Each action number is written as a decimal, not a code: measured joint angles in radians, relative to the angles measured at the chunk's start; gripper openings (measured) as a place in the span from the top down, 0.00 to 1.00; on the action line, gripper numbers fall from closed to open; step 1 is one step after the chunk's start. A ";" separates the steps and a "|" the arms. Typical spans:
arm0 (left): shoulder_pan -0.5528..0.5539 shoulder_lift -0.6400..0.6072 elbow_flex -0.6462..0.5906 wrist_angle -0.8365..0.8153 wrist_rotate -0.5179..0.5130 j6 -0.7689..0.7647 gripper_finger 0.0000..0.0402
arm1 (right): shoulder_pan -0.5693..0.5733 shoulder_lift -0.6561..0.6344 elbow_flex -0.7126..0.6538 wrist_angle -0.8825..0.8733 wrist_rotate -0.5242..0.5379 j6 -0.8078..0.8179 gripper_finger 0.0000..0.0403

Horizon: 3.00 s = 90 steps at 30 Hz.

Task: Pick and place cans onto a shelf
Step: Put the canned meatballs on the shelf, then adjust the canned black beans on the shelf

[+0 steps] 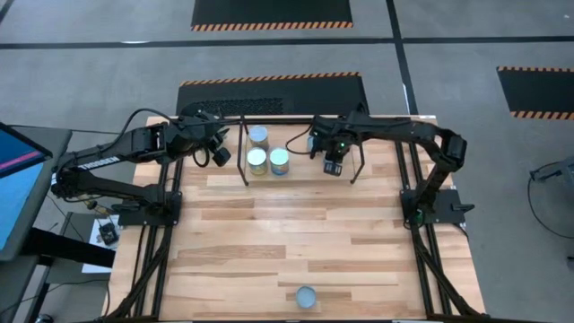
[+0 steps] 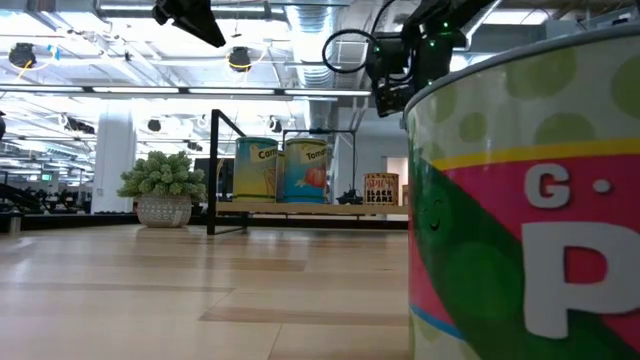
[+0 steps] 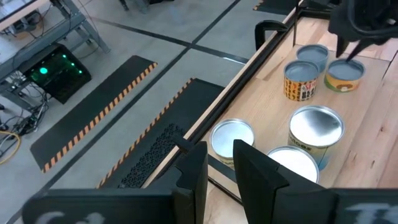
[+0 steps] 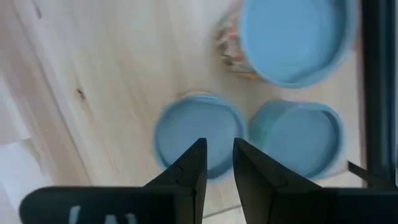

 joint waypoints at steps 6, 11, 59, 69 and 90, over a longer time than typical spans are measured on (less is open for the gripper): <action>0.000 0.000 0.000 0.000 0.000 -0.002 0.83 | 0.003 0.001 -0.041 0.011 0.004 0.004 0.75; 0.000 0.000 0.000 -0.001 0.000 0.004 0.83 | -0.007 0.000 -0.074 0.048 -0.024 -0.007 0.75; 0.000 0.000 0.000 -0.001 -0.001 0.007 0.83 | -0.012 0.001 -0.089 -0.119 0.041 0.015 0.75; 0.000 0.000 0.000 -0.001 -0.001 0.008 0.83 | -0.009 0.001 -0.010 -0.123 0.067 0.028 0.75; 0.000 0.000 0.000 -0.003 -0.001 0.008 0.83 | -0.042 0.083 0.142 -0.088 0.047 -0.034 0.75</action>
